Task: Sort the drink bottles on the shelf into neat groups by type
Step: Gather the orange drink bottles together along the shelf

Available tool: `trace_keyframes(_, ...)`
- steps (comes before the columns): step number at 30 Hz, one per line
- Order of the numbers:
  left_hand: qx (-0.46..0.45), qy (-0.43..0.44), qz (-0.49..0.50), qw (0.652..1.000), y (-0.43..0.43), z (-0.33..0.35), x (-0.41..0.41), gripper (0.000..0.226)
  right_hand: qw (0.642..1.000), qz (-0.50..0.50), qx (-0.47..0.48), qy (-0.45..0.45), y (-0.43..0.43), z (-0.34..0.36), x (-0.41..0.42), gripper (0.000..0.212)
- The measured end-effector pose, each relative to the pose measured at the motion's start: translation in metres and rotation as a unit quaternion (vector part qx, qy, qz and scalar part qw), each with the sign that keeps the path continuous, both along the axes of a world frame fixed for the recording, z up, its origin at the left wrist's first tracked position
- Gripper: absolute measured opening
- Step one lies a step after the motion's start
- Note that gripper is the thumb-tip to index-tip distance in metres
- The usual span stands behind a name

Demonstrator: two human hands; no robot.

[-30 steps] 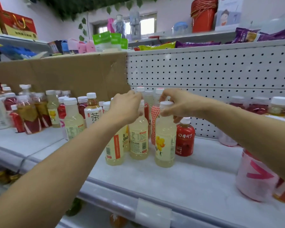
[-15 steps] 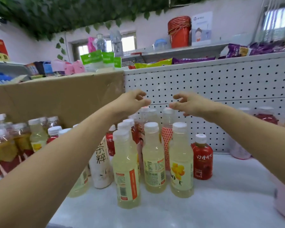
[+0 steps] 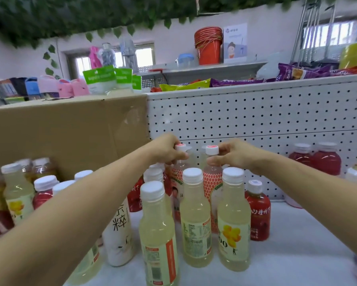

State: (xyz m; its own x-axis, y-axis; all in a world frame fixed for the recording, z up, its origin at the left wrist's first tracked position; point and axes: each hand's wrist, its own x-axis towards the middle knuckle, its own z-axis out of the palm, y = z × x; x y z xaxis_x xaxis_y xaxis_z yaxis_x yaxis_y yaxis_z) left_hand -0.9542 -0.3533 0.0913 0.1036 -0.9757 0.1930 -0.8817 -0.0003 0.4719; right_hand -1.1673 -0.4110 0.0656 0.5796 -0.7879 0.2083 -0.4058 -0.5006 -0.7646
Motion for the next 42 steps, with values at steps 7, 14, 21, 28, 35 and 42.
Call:
trace_keyframes(7,-0.068,0.006,-0.038,0.997,0.009,0.023,-0.006,0.021,0.999,-0.016,0.02,-0.042,0.002,0.026,-0.005,0.018)
trace_keyframes(14,-0.151,0.036,-0.078,0.985,0.021,0.069,-0.038,0.023,0.993,-0.045,-0.016,-0.11,0.011,0.066,-0.032,0.022)
trace_keyframes(21,-0.261,0.001,-0.067,0.963,0.035,0.1,-0.095,0.026,0.981,-0.047,-0.082,-0.171,0.024,0.091,-0.085,0.018)
trace_keyframes(28,-0.297,0.031,-0.076,0.951,0.065,0.105,-0.171,0.03,0.97,-0.033,-0.123,-0.209,0.05,0.099,-0.146,0.018)
trace_keyframes(35,-0.32,0.055,-0.05,0.944,0.099,0.079,-0.239,0.033,0.973,0.009,-0.129,-0.193,0.08,0.075,-0.203,0.017)
trace_keyframes(42,-0.334,0.051,0.002,0.941,0.132,0.04,-0.278,0.035,0.975,0.027,-0.116,-0.187,0.115,0.048,-0.246,0.017)
